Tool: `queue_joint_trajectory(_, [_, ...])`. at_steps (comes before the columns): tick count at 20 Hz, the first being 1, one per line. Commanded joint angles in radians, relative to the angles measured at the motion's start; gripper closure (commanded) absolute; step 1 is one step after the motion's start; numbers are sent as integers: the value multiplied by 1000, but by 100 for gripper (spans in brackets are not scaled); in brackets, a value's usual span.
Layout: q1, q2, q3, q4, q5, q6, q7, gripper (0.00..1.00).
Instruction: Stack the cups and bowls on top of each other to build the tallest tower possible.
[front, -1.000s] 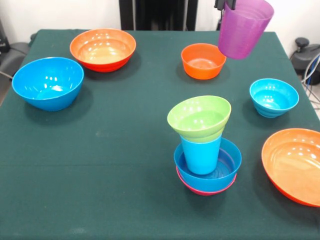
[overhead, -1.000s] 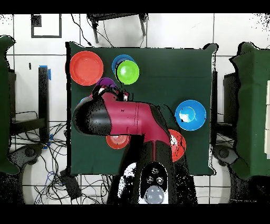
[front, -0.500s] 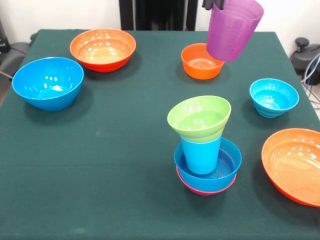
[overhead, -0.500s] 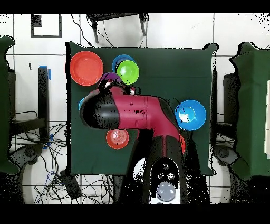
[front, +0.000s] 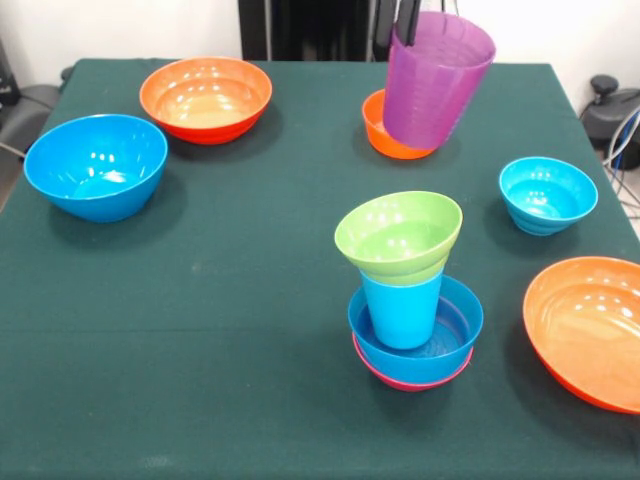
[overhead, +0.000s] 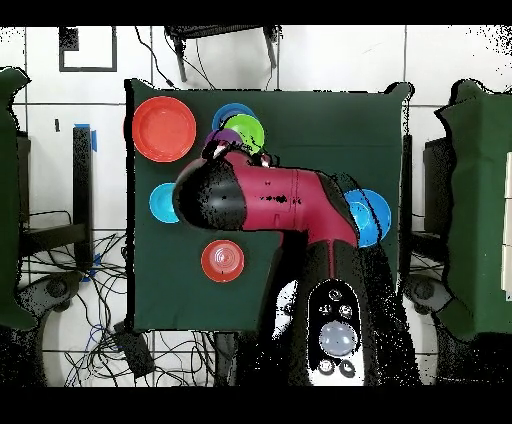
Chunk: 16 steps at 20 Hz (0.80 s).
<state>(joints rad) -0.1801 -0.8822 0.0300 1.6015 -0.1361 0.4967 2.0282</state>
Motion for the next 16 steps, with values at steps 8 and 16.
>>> queue_joint_trajectory(8, [-18,66,127,-41,-90,129,-144,100])
queue_joint_trajectory(16, [-23,55,135,-37,-94,140,-139,100])
